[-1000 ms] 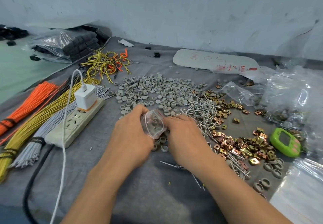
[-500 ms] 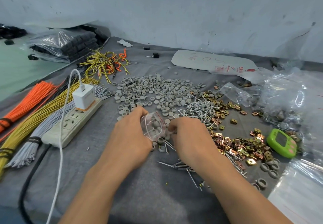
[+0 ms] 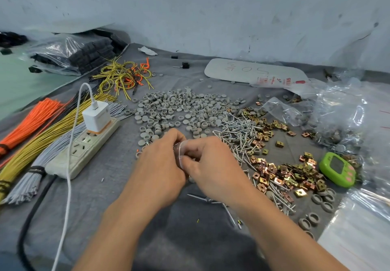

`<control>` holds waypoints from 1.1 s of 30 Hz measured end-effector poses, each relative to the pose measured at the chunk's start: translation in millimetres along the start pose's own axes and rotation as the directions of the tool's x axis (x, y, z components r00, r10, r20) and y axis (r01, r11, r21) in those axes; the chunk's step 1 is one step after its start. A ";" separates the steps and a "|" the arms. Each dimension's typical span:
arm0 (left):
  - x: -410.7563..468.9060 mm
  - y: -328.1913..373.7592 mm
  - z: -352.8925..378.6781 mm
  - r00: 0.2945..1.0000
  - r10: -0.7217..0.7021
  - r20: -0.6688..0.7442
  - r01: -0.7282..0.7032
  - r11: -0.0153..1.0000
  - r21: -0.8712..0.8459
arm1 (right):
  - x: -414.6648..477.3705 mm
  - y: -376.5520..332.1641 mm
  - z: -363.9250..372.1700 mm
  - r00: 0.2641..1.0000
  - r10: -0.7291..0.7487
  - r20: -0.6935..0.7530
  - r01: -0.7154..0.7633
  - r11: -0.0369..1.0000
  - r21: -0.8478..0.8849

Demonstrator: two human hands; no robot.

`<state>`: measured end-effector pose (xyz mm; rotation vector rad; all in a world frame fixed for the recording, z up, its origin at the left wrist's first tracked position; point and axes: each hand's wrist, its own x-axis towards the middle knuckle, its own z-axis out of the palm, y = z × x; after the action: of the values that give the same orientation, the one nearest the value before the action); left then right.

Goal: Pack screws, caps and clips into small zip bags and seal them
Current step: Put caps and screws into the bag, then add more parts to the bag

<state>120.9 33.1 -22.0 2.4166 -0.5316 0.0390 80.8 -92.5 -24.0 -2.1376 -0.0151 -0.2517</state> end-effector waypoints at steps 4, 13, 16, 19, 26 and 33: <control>0.5 0.0 -0.9 1.000 -0.011 0.005 0.011 1.000 0.004 | 2.2 2.6 -3.3 0.997 0.016 0.080 -0.016 1.000 -0.002; 2.2 -4.7 -2.3 0.993 -0.038 -0.112 0.031 0.998 -0.058 | 3.0 8.9 -6.9 0.968 0.137 -0.211 -0.085 0.968 0.237; 1.6 -6.2 -1.7 0.984 -0.052 -0.170 0.044 0.998 -0.050 | 2.2 15.9 -11.4 0.931 0.186 -0.315 -0.163 0.982 0.097; 3.4 -7.6 -2.8 0.964 -0.085 -0.251 0.075 0.996 -0.050 | -4.7 12.7 -7.0 0.970 0.141 -0.197 -0.170 0.975 -0.142; 4.0 -8.8 -7.5 0.936 -0.142 -0.321 0.117 0.989 -0.095 | -16.2 -4.1 11.0 0.993 -0.031 0.112 0.099 0.738 -0.668; 3.6 -11.6 -5.8 0.953 -0.134 -0.270 0.116 0.990 -0.079 | -15.1 -1.6 7.4 0.996 0.074 0.054 -0.021 0.757 -0.653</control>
<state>129.3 43.5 -23.8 2.3274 -0.2479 0.2952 67.1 -84.1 -29.3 -2.8485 0.0981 -0.1528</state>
